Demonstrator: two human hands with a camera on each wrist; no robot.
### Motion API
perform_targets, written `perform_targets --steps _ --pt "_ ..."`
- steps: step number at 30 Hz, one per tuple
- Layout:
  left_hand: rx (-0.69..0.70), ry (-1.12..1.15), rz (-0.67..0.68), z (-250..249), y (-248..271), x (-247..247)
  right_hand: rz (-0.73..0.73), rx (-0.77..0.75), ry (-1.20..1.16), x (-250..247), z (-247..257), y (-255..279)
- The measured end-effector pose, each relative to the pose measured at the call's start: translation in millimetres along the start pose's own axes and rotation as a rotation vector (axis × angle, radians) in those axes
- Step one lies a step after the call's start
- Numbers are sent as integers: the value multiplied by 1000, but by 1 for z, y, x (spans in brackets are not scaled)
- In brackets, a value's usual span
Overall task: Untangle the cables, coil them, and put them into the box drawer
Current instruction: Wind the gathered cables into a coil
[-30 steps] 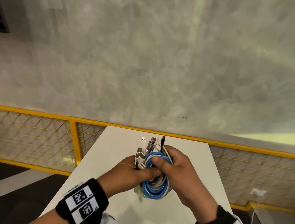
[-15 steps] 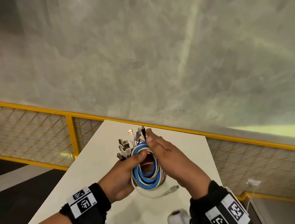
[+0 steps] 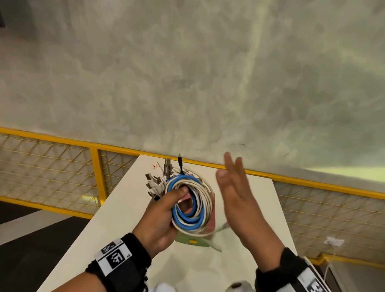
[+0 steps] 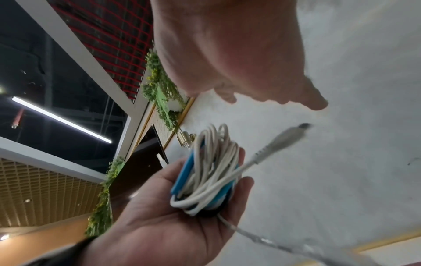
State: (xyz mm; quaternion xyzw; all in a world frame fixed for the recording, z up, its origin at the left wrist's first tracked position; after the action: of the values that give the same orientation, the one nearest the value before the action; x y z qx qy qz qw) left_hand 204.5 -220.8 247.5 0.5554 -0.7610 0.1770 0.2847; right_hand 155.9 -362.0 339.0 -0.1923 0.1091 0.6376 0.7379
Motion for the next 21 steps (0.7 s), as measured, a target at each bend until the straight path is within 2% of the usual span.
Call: perform_targets --steps 2,4,5,8,9,10,11,13,16,21 --pt "37 9 -38 -11 -4 -5 -117 12 -87 -15 -6 13" --pt "61 21 -69 -20 -7 -11 -93 133 -164 -11 -27 26" --pt "72 31 -89 -24 -9 -14 -18 243 -205 0 -41 34" --pt "102 66 -140 -31 -11 -19 367 657 -468 57 -83 67" --pt "109 72 -152 -30 -10 -19 457 747 -577 74 -90 74" --pt "108 75 -157 -28 -9 -18 483 793 -684 85 -96 75" --pt "103 75 -158 -24 -7 -16 451 800 -793 91 -100 70" --pt "74 72 -138 -14 -2 -10 295 736 -968 90 -101 53" --pt "29 35 -95 0 6 -4 81 627 -1014 73 -95 33" --pt "-60 -31 66 12 14 5 -2 511 -1042 60 -83 23"
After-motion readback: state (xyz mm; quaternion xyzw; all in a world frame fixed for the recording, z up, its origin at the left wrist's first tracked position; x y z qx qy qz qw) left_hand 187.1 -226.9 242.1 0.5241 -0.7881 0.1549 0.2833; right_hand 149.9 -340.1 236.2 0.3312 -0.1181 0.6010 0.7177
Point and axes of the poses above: each hand's wrist, its own y-axis away from the middle knuckle, its own x-axis out of the palm, z = x × y, the point moved 8 cm from there along -y, towards the middle knuckle, and after that the axes turned 4 degrees about z, right-handed, at the moved point
